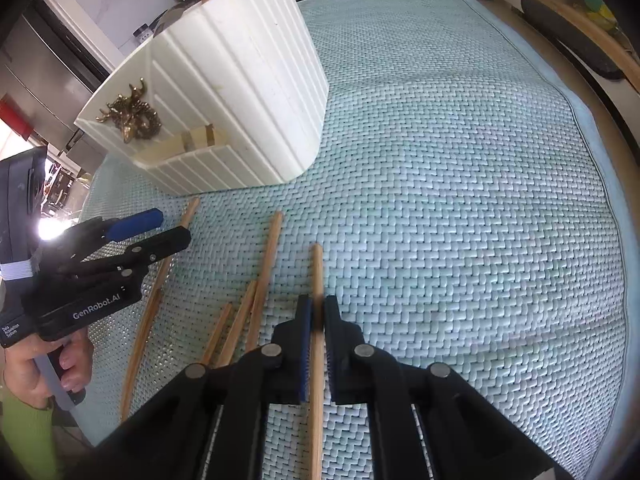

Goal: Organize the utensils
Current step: 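Close the right tool on one chopstick while the left tool closes on another, then lift both held chopsticks and carry them over the cream holder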

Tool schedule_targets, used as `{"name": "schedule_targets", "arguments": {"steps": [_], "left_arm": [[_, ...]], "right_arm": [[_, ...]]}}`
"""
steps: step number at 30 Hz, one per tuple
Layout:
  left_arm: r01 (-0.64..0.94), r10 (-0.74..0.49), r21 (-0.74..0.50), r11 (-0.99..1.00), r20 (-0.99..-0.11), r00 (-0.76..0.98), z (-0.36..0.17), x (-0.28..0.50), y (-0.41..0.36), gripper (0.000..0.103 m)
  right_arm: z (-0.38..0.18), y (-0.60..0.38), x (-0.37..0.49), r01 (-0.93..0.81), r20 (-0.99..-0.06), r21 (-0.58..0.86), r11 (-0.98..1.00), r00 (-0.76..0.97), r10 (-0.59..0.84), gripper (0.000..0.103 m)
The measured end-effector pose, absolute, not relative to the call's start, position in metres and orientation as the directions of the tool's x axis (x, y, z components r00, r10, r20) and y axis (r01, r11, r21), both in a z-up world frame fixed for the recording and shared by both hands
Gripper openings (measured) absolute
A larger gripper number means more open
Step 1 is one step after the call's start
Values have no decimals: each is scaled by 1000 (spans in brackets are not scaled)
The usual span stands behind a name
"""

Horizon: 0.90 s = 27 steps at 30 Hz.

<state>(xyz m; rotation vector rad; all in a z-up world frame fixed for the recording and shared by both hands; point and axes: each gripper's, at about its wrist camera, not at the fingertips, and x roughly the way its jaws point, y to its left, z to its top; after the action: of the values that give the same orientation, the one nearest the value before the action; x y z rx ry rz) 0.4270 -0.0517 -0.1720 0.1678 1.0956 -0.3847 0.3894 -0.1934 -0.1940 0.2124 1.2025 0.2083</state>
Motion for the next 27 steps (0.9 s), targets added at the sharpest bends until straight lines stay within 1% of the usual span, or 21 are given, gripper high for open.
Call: {"name": "schedule_targets", "arguments": {"steps": [2,3,4,5,6,11,13,16,22,27], "left_arm": [[386,-221,-57,921,-891,397,-172,431,-57,44],[387,-223,-59,920,-891,395,-171,432,-58,37],[388,-227,-63,920,-891,394,-171,433,-59,31],[390,-233,-70,918,-891,388,-170,434,-61,18],[391,-239,-78,917,-892,382,-170,436,-63,9],[389,-256,-98,916,-890,379,-167,437,-65,5],[383,-260,-102,918,-885,387,-169,430,-58,5],[375,-288,-129,918,-867,407,-156,423,-41,5],[378,-341,-160,912,-806,483,-108,398,-14,5],[405,-395,-174,898,-725,565,-56,365,4,5]], "right_arm": [[-191,-200,394,-52,-901,264,963,344,265,6],[-189,-199,395,-55,-900,262,964,346,264,6],[-188,-197,398,-56,-899,262,964,349,265,6],[-188,-199,398,-56,-898,263,963,352,266,6],[-186,-199,399,-56,-896,265,963,356,267,6],[-179,-203,397,-46,-884,276,960,381,272,6],[-177,-213,397,-43,-874,289,956,396,282,6],[-168,-223,393,-41,-852,317,947,427,304,6],[-137,-235,380,-78,-800,347,935,496,338,6],[-98,-233,356,-149,-743,340,929,562,362,6]]}}
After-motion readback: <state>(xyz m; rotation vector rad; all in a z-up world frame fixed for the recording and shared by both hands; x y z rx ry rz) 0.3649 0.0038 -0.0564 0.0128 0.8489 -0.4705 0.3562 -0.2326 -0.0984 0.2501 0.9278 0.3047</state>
